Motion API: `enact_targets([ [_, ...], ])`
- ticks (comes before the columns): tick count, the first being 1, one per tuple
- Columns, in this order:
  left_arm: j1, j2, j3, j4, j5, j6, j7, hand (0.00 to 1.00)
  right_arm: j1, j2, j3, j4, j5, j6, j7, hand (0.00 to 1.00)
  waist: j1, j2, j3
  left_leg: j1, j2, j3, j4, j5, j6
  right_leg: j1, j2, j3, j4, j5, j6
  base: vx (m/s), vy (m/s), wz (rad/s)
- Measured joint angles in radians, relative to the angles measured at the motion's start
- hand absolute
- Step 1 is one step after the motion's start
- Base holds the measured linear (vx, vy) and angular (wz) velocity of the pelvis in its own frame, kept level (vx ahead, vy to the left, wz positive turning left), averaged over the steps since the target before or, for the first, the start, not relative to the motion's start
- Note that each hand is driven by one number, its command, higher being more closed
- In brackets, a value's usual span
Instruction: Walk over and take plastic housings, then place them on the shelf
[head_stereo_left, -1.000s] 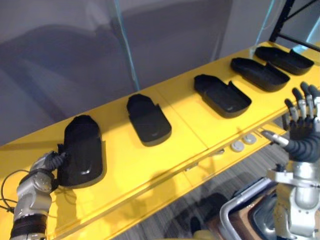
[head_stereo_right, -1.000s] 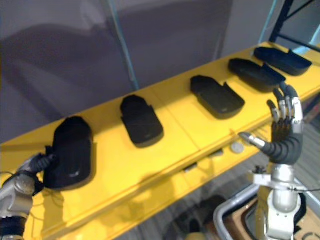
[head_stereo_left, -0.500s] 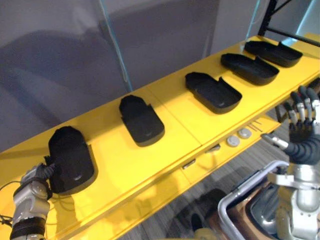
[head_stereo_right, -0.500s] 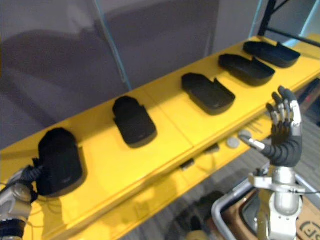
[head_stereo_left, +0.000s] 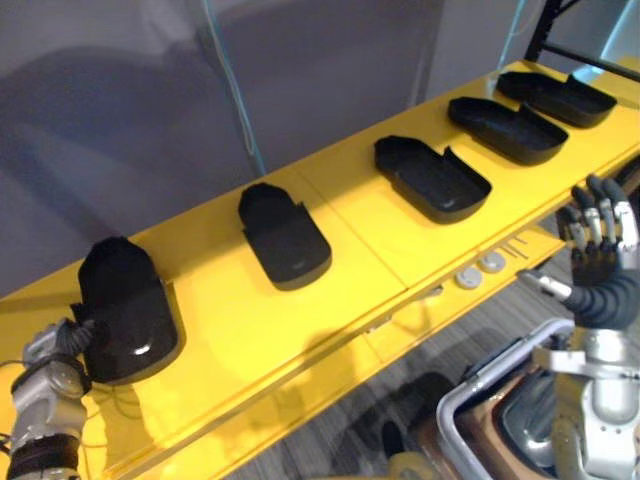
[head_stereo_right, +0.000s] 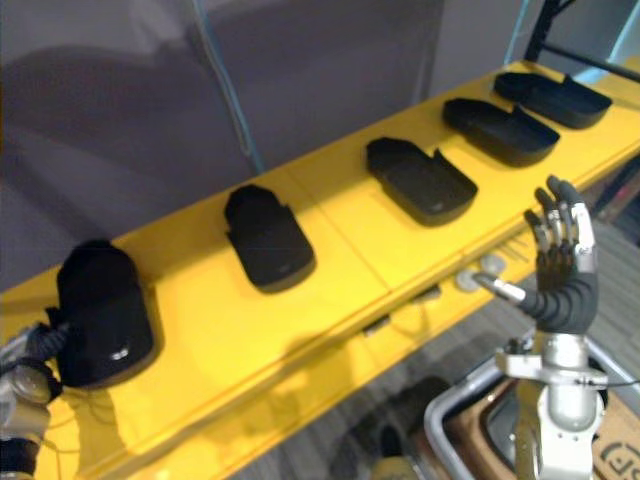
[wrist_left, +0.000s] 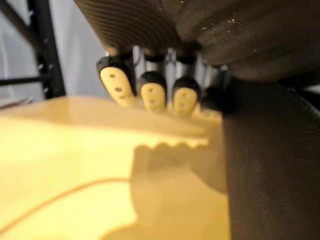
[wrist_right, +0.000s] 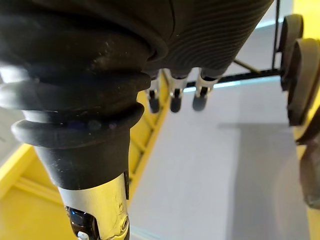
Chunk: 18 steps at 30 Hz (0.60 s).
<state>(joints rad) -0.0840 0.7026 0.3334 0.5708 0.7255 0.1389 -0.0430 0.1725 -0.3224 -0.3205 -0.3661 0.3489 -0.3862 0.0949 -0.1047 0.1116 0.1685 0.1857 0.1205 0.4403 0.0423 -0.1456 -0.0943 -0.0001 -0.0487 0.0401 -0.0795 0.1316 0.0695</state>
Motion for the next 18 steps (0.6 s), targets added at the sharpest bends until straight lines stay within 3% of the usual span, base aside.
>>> enact_targets([
  [4,-0.006,0.001,-0.004,0.000,-0.001,-0.002,-0.019,1.00,0.000,0.000,0.000,0.000,0.001,0.003,0.015,0.00,-0.004,0.000,0.000,0.002,-0.004,0.003,0.000,0.000,0.000,0.000,0.001,0.003,0.000,0.001,0.001,0.00,0.000,-0.01],
  [5,-0.006,0.001,-0.006,0.000,-0.003,-0.006,-0.026,0.00,0.000,0.000,0.000,0.000,0.002,0.003,0.016,0.00,-0.008,0.000,0.000,0.002,-0.005,0.004,0.000,0.000,0.000,0.000,0.001,0.005,0.000,0.001,0.002,0.00,0.000,-0.03],
  [14,-0.035,0.001,-0.007,0.000,-0.051,0.017,-0.021,0.00,0.000,0.000,0.000,0.000,0.032,0.009,0.017,0.00,-0.020,0.005,0.006,0.005,-0.003,0.009,0.000,0.000,0.000,-0.002,0.002,0.015,-0.001,0.006,0.003,0.00,0.000,-0.03],
  [18,-0.036,-0.002,-0.007,0.000,-0.061,0.048,-0.002,0.00,0.001,0.000,0.000,0.000,0.032,0.019,0.019,0.00,-0.021,0.012,0.018,0.004,-0.003,0.011,0.001,0.000,0.000,-0.005,0.002,0.017,-0.001,0.008,0.003,0.00,0.000,0.00],
])
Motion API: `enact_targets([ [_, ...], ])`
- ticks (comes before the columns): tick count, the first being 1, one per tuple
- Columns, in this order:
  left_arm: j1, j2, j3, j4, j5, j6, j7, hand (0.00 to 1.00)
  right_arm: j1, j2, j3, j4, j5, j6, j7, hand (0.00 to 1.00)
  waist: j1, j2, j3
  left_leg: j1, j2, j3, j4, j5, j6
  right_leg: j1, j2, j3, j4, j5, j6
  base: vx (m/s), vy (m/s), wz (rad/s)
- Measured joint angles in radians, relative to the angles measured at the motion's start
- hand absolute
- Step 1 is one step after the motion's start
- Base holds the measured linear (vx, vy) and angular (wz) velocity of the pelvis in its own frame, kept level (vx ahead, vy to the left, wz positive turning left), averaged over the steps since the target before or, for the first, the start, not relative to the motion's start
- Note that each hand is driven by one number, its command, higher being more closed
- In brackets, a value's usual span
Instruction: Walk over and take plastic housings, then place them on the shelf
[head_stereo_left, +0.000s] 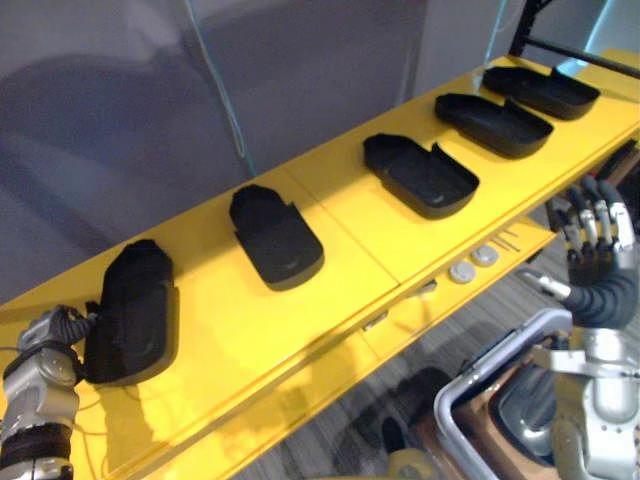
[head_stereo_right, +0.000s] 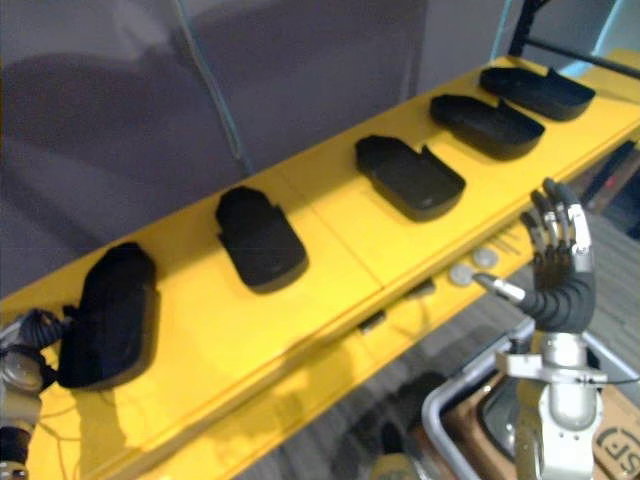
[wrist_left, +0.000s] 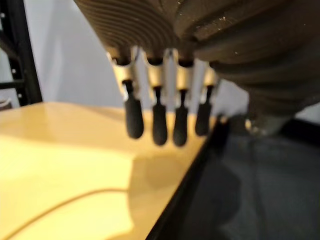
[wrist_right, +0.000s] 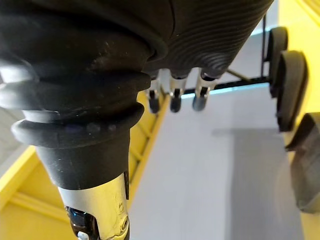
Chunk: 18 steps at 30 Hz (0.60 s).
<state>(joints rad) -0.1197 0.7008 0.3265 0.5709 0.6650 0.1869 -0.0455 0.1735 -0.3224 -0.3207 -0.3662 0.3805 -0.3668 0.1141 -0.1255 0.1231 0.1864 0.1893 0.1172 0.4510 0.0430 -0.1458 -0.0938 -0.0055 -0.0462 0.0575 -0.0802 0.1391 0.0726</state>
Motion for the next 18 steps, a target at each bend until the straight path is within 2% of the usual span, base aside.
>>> enact_targets([
  [3,0.001,-0.005,0.000,0.000,-0.055,0.015,0.051,0.00,0.000,0.000,0.000,0.000,-0.001,0.000,0.000,0.00,-0.001,-0.004,0.003,0.000,0.000,0.000,0.000,0.000,0.000,-0.001,0.003,0.001,0.000,0.001,-0.001,0.00,0.000,0.00],
  [5,0.002,-0.023,0.002,0.002,-0.122,0.040,0.108,0.00,0.000,0.000,-0.001,0.000,-0.001,0.000,0.001,0.00,-0.002,-0.004,0.003,0.000,-0.001,0.000,-0.001,0.000,0.000,-0.001,0.003,0.001,0.000,0.001,-0.001,0.00,0.000,0.00],
  [9,0.004,-0.071,0.013,0.026,-0.239,0.052,0.212,0.00,-0.001,0.000,-0.003,0.000,0.000,0.000,0.015,0.00,-0.002,-0.004,0.003,0.000,-0.002,0.000,-0.002,0.000,0.000,-0.001,0.003,0.001,0.000,0.001,-0.001,0.00,0.000,0.00],
  [11,0.004,-0.104,0.027,0.041,-0.309,0.023,0.303,0.00,-0.002,0.000,-0.003,0.000,0.000,0.000,0.019,0.00,-0.001,-0.004,0.003,0.000,-0.003,-0.001,-0.002,0.000,0.000,-0.001,0.003,0.001,0.000,0.001,-0.001,0.00,0.000,0.00],
  [12,0.003,-0.111,0.030,0.041,-0.329,0.011,0.324,0.00,-0.002,0.000,-0.003,0.000,0.000,0.000,0.019,0.00,-0.001,-0.004,0.003,0.000,-0.003,-0.001,-0.002,0.000,0.000,-0.001,0.003,0.001,0.000,0.001,-0.001,0.00,0.000,0.00],
  [14,-0.001,-0.139,0.077,0.029,-0.463,-0.044,0.403,0.00,-0.004,0.001,0.000,0.000,0.000,0.000,0.019,0.00,-0.001,-0.004,0.003,0.000,-0.003,-0.003,-0.002,0.000,0.000,0.000,0.002,-0.001,0.000,0.001,-0.001,0.00,0.000,0.00],
  [17,0.000,-0.169,0.125,-0.025,-0.559,-0.075,0.445,0.00,-0.004,0.007,0.002,0.000,0.000,0.000,0.016,0.00,0.000,-0.004,0.003,0.000,-0.003,-0.008,-0.002,0.001,0.001,0.004,-0.001,-0.005,0.000,0.001,-0.001,0.00,0.000,0.03],
  [18,0.004,-0.182,0.136,-0.057,-0.640,-0.098,0.457,0.00,-0.003,0.011,0.004,0.000,0.000,0.000,0.014,0.00,0.002,-0.004,0.003,0.000,-0.003,-0.012,-0.002,0.001,0.001,0.005,-0.002,-0.008,0.000,0.002,-0.001,0.00,0.000,0.10],
])
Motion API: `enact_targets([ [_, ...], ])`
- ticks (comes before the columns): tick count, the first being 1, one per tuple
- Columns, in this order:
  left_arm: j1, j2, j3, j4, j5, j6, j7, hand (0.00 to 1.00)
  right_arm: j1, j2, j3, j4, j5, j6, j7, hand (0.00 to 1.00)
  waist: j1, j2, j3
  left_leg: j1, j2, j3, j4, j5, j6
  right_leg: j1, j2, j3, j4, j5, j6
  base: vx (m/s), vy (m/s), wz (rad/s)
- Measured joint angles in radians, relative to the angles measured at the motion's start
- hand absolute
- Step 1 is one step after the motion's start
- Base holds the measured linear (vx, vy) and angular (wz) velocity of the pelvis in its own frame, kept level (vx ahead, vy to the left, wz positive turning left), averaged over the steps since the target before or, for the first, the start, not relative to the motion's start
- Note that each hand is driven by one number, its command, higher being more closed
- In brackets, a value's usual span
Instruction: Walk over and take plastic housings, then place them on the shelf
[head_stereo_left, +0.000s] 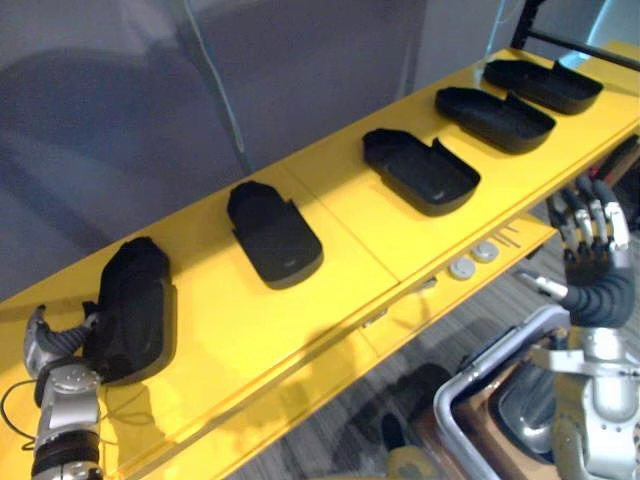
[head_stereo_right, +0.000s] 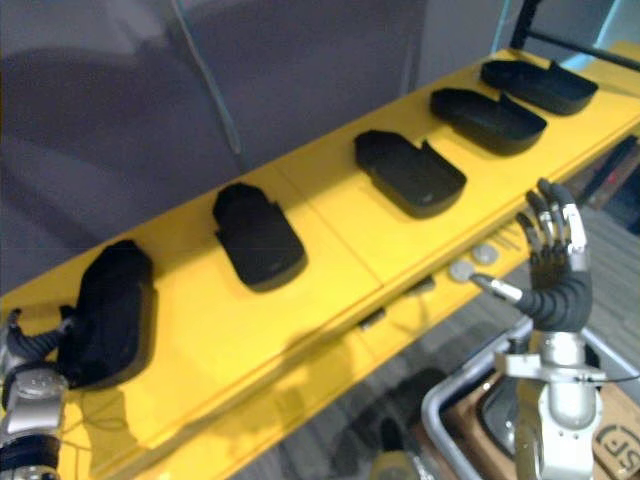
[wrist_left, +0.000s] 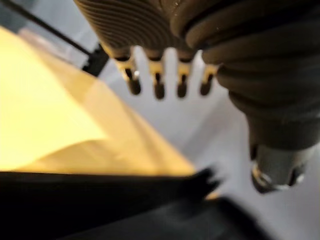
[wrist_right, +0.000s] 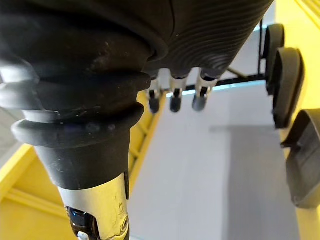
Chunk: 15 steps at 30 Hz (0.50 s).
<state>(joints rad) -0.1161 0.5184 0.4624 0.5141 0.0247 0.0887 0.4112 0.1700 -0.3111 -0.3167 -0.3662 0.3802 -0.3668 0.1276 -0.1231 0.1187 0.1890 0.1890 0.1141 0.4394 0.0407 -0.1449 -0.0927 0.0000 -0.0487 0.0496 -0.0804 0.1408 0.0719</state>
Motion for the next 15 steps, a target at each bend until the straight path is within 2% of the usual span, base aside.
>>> enact_targets([
  [2,0.008,-0.040,0.021,-0.064,-0.067,-0.033,0.001,0.00,0.001,0.003,0.006,0.000,-0.001,0.000,-0.009,0.00,0.001,0.000,0.000,-0.002,0.000,-0.013,0.000,0.000,0.001,0.004,-0.004,-0.012,0.000,0.000,0.000,-0.02,-0.003,0.15],
  [4,0.056,-0.107,0.046,-0.155,-0.153,-0.098,-0.009,0.00,0.003,0.022,0.020,0.000,-0.002,0.000,-0.024,0.00,0.008,-0.003,-0.001,-0.004,0.000,-0.020,0.001,0.001,0.002,0.006,-0.006,-0.021,0.000,0.000,0.000,-0.04,-0.008,0.10],
  [6,0.119,-0.163,0.048,-0.228,-0.188,-0.136,-0.058,0.00,0.009,0.045,0.019,0.000,-0.004,0.000,-0.026,0.00,0.021,-0.003,-0.001,-0.003,0.001,-0.026,0.002,0.001,0.001,0.012,-0.006,-0.027,-0.001,0.000,0.000,-0.04,-0.013,0.07],
  [9,0.156,-0.213,0.049,-0.301,-0.234,-0.154,-0.113,0.00,0.022,0.056,0.019,0.000,-0.008,-0.001,-0.027,0.00,0.030,-0.006,0.000,-0.002,0.000,-0.049,0.003,0.003,0.001,0.025,-0.008,-0.053,-0.002,0.000,0.000,-0.03,-0.011,0.19],
  [11,0.206,-0.248,0.050,-0.385,-0.261,-0.155,-0.166,0.00,0.023,0.078,0.019,0.000,-0.016,-0.001,-0.033,0.00,0.041,-0.016,0.004,-0.004,-0.001,-0.065,0.004,0.006,0.002,0.032,-0.010,-0.070,-0.009,-0.002,-0.001,-0.06,-0.017,0.23],
  [15,0.270,-0.304,0.069,-0.465,-0.262,-0.141,-0.204,0.00,0.023,0.096,0.017,0.000,-0.039,0.000,-0.045,0.00,0.057,-0.026,-0.002,-0.015,0.000,-0.077,0.005,0.008,0.002,0.034,-0.012,-0.085,-0.010,-0.008,-0.005,-0.05,-0.022,0.13],
])
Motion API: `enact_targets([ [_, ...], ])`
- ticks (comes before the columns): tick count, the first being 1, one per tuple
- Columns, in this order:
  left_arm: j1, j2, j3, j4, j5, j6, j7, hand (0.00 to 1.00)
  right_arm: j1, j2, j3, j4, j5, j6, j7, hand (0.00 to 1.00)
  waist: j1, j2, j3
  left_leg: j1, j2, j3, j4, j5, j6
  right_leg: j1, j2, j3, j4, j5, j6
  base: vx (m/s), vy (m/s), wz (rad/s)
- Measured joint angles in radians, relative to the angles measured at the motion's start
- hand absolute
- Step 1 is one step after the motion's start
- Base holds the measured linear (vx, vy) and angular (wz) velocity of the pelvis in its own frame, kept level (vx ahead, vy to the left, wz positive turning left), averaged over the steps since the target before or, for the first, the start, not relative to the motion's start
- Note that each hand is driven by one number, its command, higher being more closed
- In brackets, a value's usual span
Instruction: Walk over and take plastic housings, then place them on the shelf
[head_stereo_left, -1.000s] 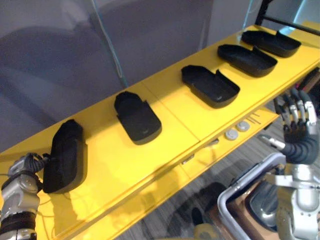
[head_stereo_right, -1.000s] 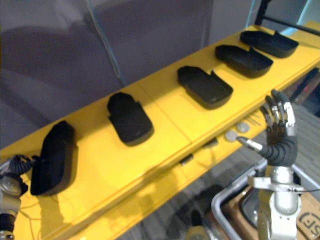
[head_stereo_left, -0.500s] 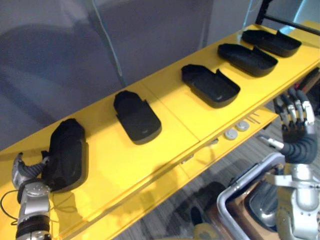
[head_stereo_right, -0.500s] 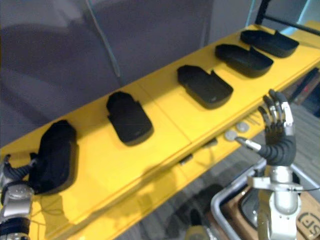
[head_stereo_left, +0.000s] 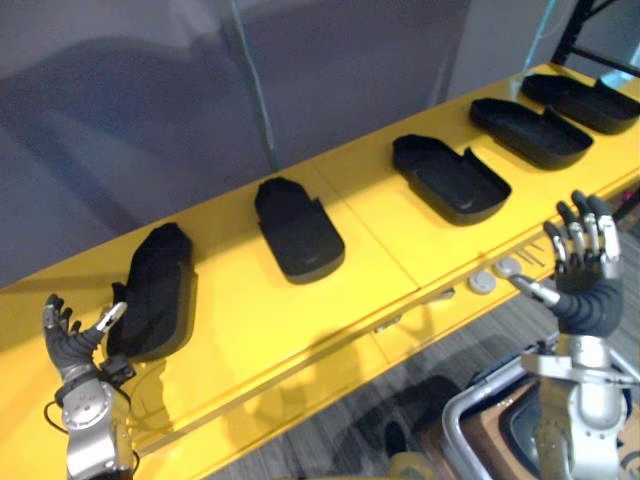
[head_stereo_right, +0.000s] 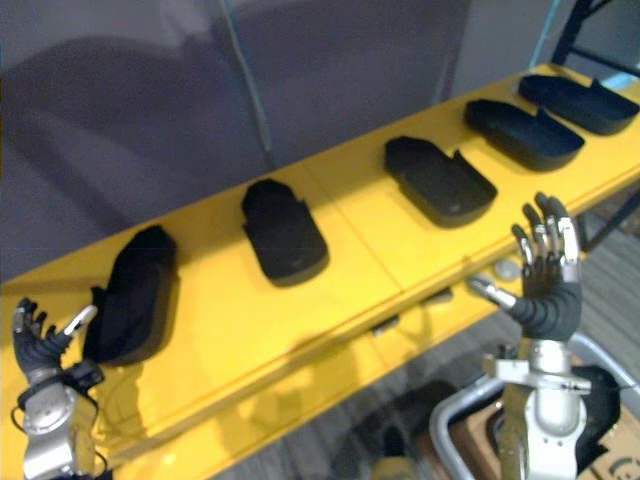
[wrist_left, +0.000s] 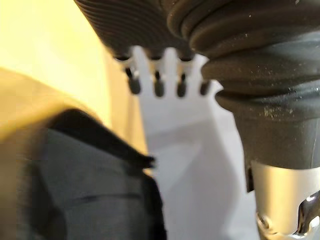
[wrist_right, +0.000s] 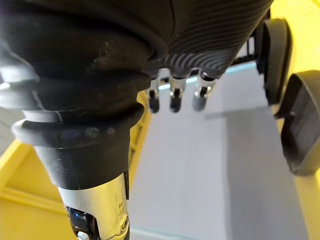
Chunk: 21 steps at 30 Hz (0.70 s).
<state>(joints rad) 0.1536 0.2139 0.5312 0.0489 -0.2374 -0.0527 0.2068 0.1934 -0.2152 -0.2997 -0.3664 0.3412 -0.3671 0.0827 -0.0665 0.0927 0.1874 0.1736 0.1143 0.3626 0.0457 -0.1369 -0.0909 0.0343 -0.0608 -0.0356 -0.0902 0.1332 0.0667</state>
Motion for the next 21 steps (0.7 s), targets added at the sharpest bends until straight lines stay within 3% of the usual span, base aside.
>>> enact_targets([
  [7,0.047,-0.009,0.008,-0.017,0.001,0.039,-0.071,0.00,0.000,0.026,-0.001,0.000,-0.007,0.003,-0.023,0.00,0.010,-0.014,-0.009,-0.006,0.000,-0.027,0.000,0.009,-0.002,0.003,-0.005,-0.025,0.000,-0.001,-0.002,-0.01,-0.010,0.09],
  [14,0.043,-0.009,0.006,-0.016,0.001,0.042,-0.112,0.00,0.001,0.032,-0.001,0.000,-0.020,0.003,-0.040,0.00,0.010,-0.033,-0.023,-0.017,0.001,-0.029,0.006,0.010,-0.002,-0.003,-0.005,-0.033,0.000,-0.001,-0.002,-0.01,-0.003,0.02],
  [21,0.041,-0.009,-0.016,0.001,0.001,0.036,-0.144,0.00,0.001,0.032,-0.001,0.000,-0.020,0.002,-0.038,0.00,0.005,-0.034,-0.024,-0.017,0.000,-0.026,0.005,0.010,-0.002,-0.005,-0.005,-0.032,0.000,-0.001,-0.002,0.00,0.000,0.00],
])
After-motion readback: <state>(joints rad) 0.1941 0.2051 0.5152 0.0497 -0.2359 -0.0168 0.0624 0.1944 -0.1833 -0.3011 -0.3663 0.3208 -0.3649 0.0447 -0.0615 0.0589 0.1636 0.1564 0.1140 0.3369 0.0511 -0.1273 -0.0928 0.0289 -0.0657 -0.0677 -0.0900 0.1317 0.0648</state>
